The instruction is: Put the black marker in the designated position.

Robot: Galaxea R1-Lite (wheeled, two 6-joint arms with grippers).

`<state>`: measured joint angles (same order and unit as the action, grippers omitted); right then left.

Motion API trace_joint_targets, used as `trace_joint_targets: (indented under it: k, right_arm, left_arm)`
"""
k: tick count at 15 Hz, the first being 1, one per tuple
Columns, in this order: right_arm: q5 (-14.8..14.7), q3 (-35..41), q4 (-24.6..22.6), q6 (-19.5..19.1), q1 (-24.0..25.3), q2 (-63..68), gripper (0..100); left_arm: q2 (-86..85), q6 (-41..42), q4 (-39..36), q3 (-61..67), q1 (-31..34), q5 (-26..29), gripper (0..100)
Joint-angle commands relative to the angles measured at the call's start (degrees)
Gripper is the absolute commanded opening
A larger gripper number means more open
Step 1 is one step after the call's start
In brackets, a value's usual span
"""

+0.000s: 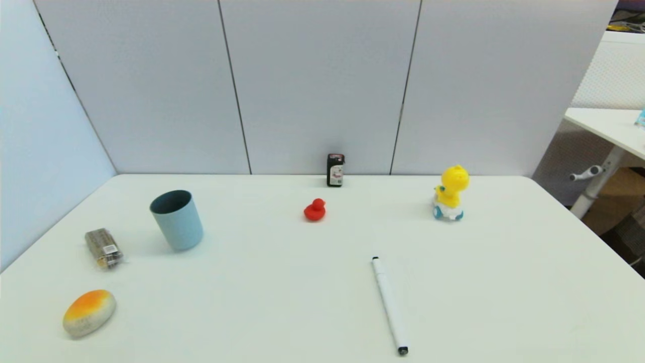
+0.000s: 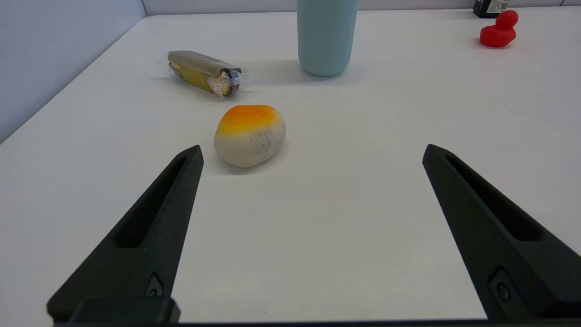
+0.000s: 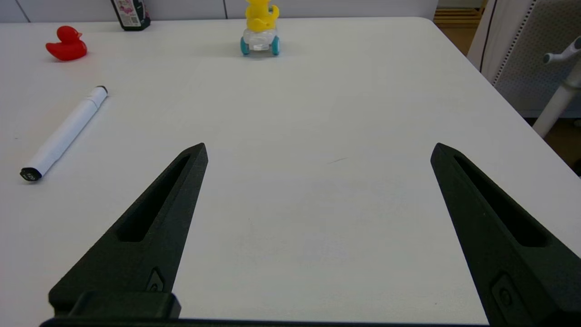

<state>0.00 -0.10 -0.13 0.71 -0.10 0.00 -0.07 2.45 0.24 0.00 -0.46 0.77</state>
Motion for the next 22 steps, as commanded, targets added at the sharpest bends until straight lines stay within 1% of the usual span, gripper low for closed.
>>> trace_joint_targets:
  k: [1, 14, 16, 17, 19, 22]
  right_arm:
    - [0.0, 0.0, 0.0, 0.0, 0.0, 0.0, 100]
    - [0.0, -0.1, 0.0, 0.0, 0.0, 0.0, 100]
    - [0.0, 0.0, 0.0, 0.0, 0.0, 0.0, 100]
    - [0.0, 0.0, 0.0, 0.0, 0.0, 0.1, 100]
    - [0.0, -0.1, 0.0, 0.0, 0.0, 0.1, 100]
    - [0.0, 0.0, 0.0, 0.0, 0.0, 0.1, 100]
  left_arm:
    - [0.1, 0.0, 0.0, 0.0, -0.1, 0.0, 100]
    - [0.1, -0.1, 0.0, 0.0, -0.1, -0.1, 100]
    - [2.7, 0.4, -0.3, -0.4, 0.0, -0.2, 100]
    - [7.5, 2.6, -2.2, -1.8, -0.1, 0.1, 100]
    - [17.7, 9.9, -4.3, -8.2, -0.6, 0.2, 100]
    - [31.3, 19.3, -4.6, -20.4, -6.8, 0.9, 100]
